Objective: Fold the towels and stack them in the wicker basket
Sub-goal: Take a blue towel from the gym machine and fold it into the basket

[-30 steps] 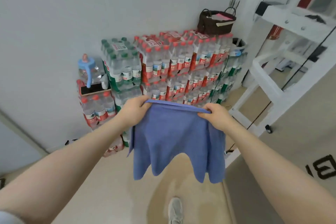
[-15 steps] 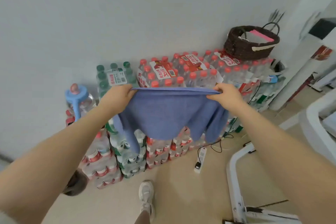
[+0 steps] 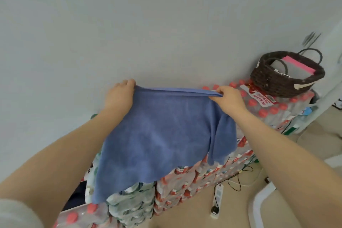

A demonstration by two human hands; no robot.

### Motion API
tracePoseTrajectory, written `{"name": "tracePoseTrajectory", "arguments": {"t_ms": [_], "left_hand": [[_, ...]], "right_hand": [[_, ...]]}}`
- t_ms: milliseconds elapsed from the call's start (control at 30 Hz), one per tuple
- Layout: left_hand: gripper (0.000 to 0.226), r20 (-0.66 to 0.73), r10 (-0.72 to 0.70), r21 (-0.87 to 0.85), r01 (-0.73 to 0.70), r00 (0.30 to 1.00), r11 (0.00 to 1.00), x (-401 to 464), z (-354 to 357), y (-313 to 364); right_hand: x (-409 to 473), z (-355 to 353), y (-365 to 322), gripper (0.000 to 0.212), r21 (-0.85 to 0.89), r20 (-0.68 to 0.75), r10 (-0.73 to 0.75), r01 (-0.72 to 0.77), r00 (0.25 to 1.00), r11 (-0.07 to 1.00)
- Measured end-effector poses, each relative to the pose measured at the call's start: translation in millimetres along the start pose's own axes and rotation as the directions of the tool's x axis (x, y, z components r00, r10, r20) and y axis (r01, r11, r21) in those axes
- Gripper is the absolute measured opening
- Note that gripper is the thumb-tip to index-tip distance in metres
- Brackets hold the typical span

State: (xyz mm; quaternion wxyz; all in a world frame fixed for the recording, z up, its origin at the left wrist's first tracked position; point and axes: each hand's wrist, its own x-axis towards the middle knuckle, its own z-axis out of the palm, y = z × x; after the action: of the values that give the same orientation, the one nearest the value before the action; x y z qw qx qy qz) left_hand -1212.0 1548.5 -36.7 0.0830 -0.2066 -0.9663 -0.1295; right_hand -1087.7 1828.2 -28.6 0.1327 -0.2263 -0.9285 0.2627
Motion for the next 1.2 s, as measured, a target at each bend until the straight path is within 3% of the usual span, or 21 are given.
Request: {"name": "tracePoseTrajectory", "arguments": {"t_ms": [33,100,167,233,300,433,533,633,667,767,833,900,1033,1067,1133,1200], "left_hand": [[0.041,-0.041,0.045,0.058,-0.042,0.998,0.997,0.8,10.0,1.5],[0.058,-0.13,0.274,0.07,-0.267,0.953,0.961,0.1,26.7,16.2],[0.053,-0.173,0.541,0.048,-0.542,0.823,0.839,-1.7,39.3,44.8],[0.041,-0.104,0.687,-0.061,-0.695,0.719,0.717,-3.9,54.5,78.6],[0.039,0.0,0.727,-0.176,-0.716,0.687,0.676,-5.3,71.0,112.0],[0.057,0.268,0.524,-0.349,-0.426,0.808,0.835,0.9,108.1,154.1],[0.064,0.372,0.405,-0.26,-0.325,0.835,0.909,3.5,135.1,167.6],[0.067,0.383,0.303,-0.136,-0.271,0.872,0.953,11.8,146.6,175.9],[0.068,0.365,0.281,-0.123,-0.254,0.887,0.959,17.1,149.6,177.3],[0.085,0.33,0.21,-0.11,-0.184,0.92,0.977,32.0,152.9,177.7],[0.096,0.321,0.175,-0.126,-0.141,0.931,0.982,39.4,156.0,178.5],[0.097,0.315,0.177,-0.113,-0.148,0.933,0.983,44.2,157.6,179.4],[0.098,0.293,0.163,-0.035,-0.159,0.942,0.987,47.5,157.0,177.8],[0.092,0.272,0.137,-0.027,-0.135,0.952,0.99,46.1,157.4,177.5],[0.072,0.242,0.095,-0.077,-0.078,0.966,0.994,45.4,154.5,176.9],[0.049,0.17,0.092,-0.215,-0.054,0.981,0.975,46.1,147.5,173.2]], "right_hand": [[8.9,5.9,1.9,0.032,-0.012,0.019,0.002,-0.002,1.0,1.0],[23.9,17.5,5.6,0.024,-0.034,0.045,-0.012,0.014,0.999,0.999],[35.3,28.5,8.5,0.019,-0.04,0.068,-0.054,0.057,0.996,0.998],[45.9,37.2,13.4,0.022,-0.099,0.117,-0.082,0.094,0.99,0.991],[58.9,40.7,23.3,0.031,-0.178,0.206,-0.091,0.129,0.974,0.976],[85.3,26.2,50.0,0.045,-0.244,0.381,-0.06,0.163,0.923,0.956],[100.9,2.0,73.3,0.054,-0.275,0.536,0.047,0.121,0.843,0.954],[117.3,-21.1,99.6,0.037,-0.304,0.71,0.129,0.137,0.692,0.943],[123.6,-26.2,109.3,0.033,-0.296,0.722,0.128,0.137,0.68,0.945],[142.7,-34.5,130.2,0.018,-0.207,0.605,0.042,0.106,0.795,0.973],[159.2,-33.5,141.6,0.019,-0.17,0.454,-0.018,0.106,0.891,0.98],[174.8,-29.2,144.1,0.02,-0.195,0.347,-0.07,0.145,0.935,0.97],[189.3,-20.9,123.7,0.024,-0.344,0.254,-0.143,0.228,0.957,0.911],[188.8,-17.9,118.2,0.017,-0.449,0.243,-0.156,0.253,0.958,0.857],[184.8,-8.9,107.8,0.023,-0.562,0.255,-0.205,0.317,0.945,0.764],[173.0,5.7,91.9,0.025,-0.466,0.311,-0.295,0.416,0.903,0.781]]}}
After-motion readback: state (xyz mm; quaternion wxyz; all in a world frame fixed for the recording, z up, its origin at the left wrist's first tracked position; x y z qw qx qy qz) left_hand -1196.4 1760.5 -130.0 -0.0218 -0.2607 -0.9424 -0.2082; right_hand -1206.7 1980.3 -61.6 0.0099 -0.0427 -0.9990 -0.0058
